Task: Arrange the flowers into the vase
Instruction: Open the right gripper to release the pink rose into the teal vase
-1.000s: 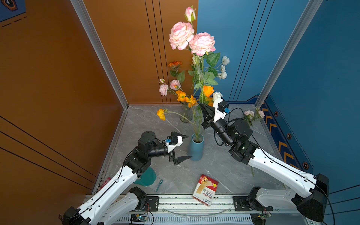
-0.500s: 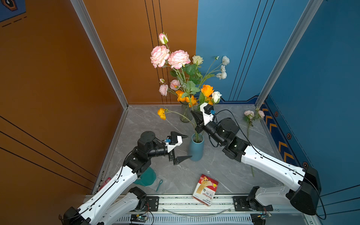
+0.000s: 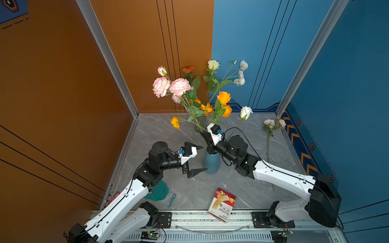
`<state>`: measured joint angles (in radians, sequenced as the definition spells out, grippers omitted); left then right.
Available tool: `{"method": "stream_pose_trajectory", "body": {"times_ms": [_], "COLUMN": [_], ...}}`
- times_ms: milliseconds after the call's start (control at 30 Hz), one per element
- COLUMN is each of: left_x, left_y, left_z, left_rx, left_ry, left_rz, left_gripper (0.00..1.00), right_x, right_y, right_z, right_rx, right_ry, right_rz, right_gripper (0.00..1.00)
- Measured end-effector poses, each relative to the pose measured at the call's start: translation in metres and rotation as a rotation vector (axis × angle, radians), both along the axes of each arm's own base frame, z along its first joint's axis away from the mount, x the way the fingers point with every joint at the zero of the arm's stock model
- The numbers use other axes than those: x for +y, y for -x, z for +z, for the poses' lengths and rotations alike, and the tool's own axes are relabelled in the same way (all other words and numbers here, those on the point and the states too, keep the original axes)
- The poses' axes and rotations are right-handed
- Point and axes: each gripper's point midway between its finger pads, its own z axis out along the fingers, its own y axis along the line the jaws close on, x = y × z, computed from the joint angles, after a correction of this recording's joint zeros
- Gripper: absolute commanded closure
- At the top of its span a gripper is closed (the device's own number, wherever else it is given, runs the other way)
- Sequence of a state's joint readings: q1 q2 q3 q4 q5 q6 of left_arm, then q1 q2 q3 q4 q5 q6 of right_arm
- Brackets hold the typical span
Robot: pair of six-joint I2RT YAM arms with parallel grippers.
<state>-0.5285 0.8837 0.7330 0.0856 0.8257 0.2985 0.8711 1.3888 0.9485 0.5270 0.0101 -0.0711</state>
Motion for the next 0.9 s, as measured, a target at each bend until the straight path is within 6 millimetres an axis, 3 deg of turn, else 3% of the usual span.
{"method": "stream_pose_trajectory", "body": {"times_ms": [400, 467, 633, 900], "left_x": [-0.001, -0.001, -0.002, -0.002], "left_y": [0.000, 0.000, 0.000, 0.000], "left_z": [-0.001, -0.002, -0.003, -0.004], "left_rx": [0.003, 0.006, 0.011, 0.013], "left_ry": [-0.001, -0.002, -0.004, -0.005], "left_rz": [-0.006, -0.007, -0.011, -0.014], "left_gripper": [0.02, 0.02, 0.02, 0.02], "right_x": [-0.001, -0.002, -0.005, -0.012], "right_y": [0.007, 0.007, 0.007, 0.009], "right_z": [-0.024, -0.031, -0.043, -0.043], "right_rx": [-0.012, -0.004, 0.013, 0.012], "right_ry": [0.015, 0.025, 0.044, 0.039], "right_rz": [0.009, 0.002, -0.007, -0.029], "right_gripper": [0.99, 0.93, 0.91, 0.73]}}
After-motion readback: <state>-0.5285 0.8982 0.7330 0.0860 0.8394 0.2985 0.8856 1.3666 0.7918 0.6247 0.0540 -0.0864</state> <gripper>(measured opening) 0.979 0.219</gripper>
